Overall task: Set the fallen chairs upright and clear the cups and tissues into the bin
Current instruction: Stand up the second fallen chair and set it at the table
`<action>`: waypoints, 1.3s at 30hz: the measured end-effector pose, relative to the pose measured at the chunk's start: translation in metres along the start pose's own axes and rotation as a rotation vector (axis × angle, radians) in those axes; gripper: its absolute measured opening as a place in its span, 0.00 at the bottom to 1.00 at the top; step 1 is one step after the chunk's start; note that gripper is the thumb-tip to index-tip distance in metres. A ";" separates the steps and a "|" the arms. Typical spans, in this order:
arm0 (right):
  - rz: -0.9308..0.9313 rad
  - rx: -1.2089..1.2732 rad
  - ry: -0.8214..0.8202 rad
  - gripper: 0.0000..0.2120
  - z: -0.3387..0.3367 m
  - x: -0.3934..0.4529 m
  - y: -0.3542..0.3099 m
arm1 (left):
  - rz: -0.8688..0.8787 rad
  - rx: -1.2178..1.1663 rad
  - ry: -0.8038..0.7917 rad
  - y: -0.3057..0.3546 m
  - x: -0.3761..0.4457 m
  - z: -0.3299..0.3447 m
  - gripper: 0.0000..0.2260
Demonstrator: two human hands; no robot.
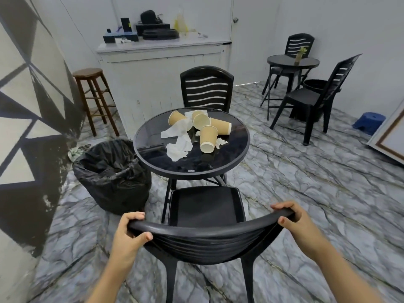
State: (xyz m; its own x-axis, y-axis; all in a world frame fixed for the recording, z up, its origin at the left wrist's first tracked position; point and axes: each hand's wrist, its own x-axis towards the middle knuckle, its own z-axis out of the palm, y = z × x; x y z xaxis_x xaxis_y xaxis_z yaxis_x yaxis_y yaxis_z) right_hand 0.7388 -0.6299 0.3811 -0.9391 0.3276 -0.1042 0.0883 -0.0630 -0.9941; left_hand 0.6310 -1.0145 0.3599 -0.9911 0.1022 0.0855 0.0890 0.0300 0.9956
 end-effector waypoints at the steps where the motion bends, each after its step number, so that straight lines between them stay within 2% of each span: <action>1: -0.005 0.024 0.017 0.33 0.001 -0.002 0.004 | 0.010 0.007 0.006 -0.001 0.005 0.001 0.23; 4: -0.032 0.088 0.090 0.37 0.009 -0.007 0.014 | 0.048 -0.048 0.027 0.007 0.030 0.003 0.11; 5: -0.045 0.101 0.110 0.37 0.013 -0.007 0.015 | 0.068 -0.037 -0.002 0.011 0.039 0.001 0.12; 8: -0.061 0.112 0.142 0.38 0.023 -0.007 0.017 | 0.082 0.053 -0.157 0.017 0.059 -0.012 0.26; 9: -0.057 0.113 0.140 0.37 0.025 -0.007 0.017 | 0.063 0.067 -0.179 0.017 0.061 -0.017 0.28; 12: -0.032 0.097 0.088 0.29 0.028 -0.008 0.014 | 0.044 0.064 -0.186 0.013 0.053 -0.026 0.20; 14: -0.015 0.062 0.048 0.28 0.028 -0.006 0.012 | 0.069 0.067 -0.121 0.007 0.041 -0.027 0.17; 18: -0.003 -0.028 -0.011 0.33 0.041 -0.006 0.011 | 0.073 -0.001 -0.005 -0.004 0.023 -0.040 0.20; 20: -0.004 -0.033 -0.017 0.31 0.045 -0.007 0.011 | 0.068 0.013 -0.011 -0.006 0.019 -0.045 0.20; 22: 0.000 -0.053 -0.024 0.34 0.044 -0.007 0.010 | 0.060 0.015 -0.011 -0.007 0.018 -0.045 0.20; 26: 0.014 -0.064 -0.024 0.39 0.045 0.001 0.003 | 0.063 0.008 -0.024 -0.003 0.030 -0.044 0.33; 31: 0.000 -0.030 0.019 0.38 0.050 0.006 0.000 | 0.057 0.020 -0.065 0.004 0.054 -0.048 0.31; 35: -0.011 -0.018 0.024 0.28 0.056 -0.012 0.009 | 0.036 0.039 -0.043 0.000 0.028 -0.054 0.33; 39: -0.004 -0.037 0.029 0.33 0.058 -0.011 0.010 | 0.000 0.063 -0.070 0.001 0.028 -0.062 0.33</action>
State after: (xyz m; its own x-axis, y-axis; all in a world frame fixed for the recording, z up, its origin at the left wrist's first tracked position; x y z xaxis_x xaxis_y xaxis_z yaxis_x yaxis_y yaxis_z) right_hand 0.7308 -0.6892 0.3740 -0.9293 0.3553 -0.1006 0.0975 -0.0268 -0.9949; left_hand 0.5968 -1.0730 0.3655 -0.9819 0.1711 0.0807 0.0976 0.0926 0.9909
